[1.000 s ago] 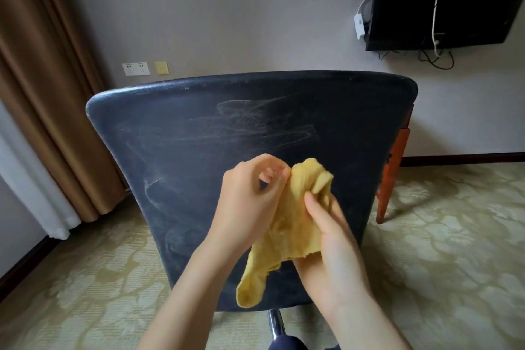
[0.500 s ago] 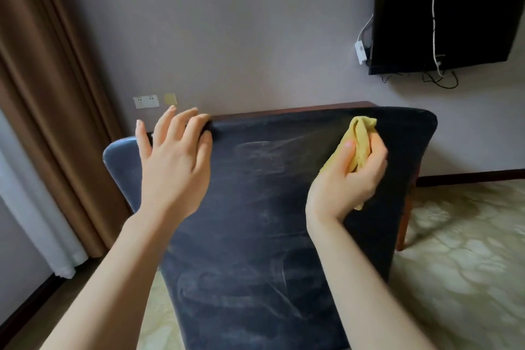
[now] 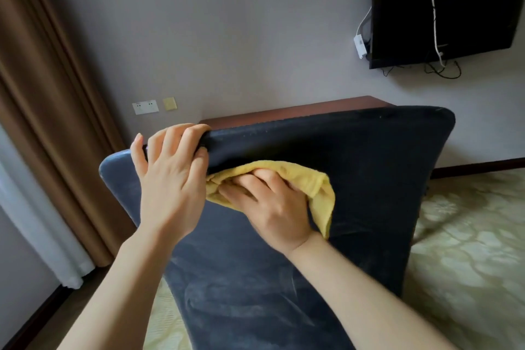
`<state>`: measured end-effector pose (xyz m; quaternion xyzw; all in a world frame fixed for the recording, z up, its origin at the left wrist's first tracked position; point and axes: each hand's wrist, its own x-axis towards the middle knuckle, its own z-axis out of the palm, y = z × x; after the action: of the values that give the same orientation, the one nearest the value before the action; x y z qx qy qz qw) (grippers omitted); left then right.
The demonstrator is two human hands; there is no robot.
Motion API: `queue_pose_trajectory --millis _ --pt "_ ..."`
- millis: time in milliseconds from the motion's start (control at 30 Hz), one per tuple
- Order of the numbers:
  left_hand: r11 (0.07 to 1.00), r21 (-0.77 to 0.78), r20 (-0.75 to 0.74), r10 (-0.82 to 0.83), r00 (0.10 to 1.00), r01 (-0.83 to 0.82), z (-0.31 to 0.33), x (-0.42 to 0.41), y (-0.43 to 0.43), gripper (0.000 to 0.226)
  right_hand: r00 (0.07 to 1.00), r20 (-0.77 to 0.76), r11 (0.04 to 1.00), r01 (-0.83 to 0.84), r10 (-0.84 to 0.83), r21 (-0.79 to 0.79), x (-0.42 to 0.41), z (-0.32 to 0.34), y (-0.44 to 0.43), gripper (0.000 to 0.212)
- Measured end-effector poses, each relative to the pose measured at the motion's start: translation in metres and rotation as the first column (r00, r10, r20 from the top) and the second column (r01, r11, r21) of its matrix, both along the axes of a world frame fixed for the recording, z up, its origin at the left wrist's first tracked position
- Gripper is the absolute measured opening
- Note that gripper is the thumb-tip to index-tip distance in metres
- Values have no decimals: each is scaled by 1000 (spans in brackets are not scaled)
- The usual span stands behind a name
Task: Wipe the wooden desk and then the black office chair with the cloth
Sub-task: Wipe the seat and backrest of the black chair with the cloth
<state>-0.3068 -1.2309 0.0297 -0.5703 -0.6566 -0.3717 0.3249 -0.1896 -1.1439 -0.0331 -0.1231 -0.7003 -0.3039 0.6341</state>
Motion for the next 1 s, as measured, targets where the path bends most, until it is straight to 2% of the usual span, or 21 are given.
queue_pose_trajectory --millis 100,233,367,533,600,667,700,800,867,933,1000 --pt "1000 7 22 21 1000 -21 0 1 2 40 996 -23 994 90 -89 63 28 8 17 9" --pt "1000 2 19 16 1000 -16 0 1 1 42 980 -67 982 188 -186 27 77 4 42 12" --pt "1000 10 33 26 999 -27 -1 3 1 40 948 -201 966 225 -248 -130 117 -2 61 11" --pt "999 9 25 30 999 -31 -2 5 2 42 853 -357 913 285 -381 -293 151 9 67 17" --pt "1000 15 33 19 999 -19 -2 5 2 44 788 -488 886 149 -375 -439 159 24 68 21" --pt "1000 22 42 14 999 -15 -3 6 3 44 718 -618 827 -106 -320 -552 163 40 66 23" --pt "1000 22 46 16 999 -17 -3 6 3 43 715 -631 804 -165 -302 -572 164 45 66 23" --pt "1000 23 54 20 998 -21 -4 6 4 42 787 -541 783 -123 -297 -610 168 50 66 24" --pt "1000 22 51 21 998 -23 -4 7 4 40 815 -551 763 -238 -180 -601 170 47 66 25" --pt "1000 19 45 23 999 -24 -3 7 4 40 804 -592 708 -381 -64 -595 166 43 65 23" --pt "1000 10 31 21 999 -22 -2 7 2 41 777 -629 667 -454 -28 -590 156 41 59 29"
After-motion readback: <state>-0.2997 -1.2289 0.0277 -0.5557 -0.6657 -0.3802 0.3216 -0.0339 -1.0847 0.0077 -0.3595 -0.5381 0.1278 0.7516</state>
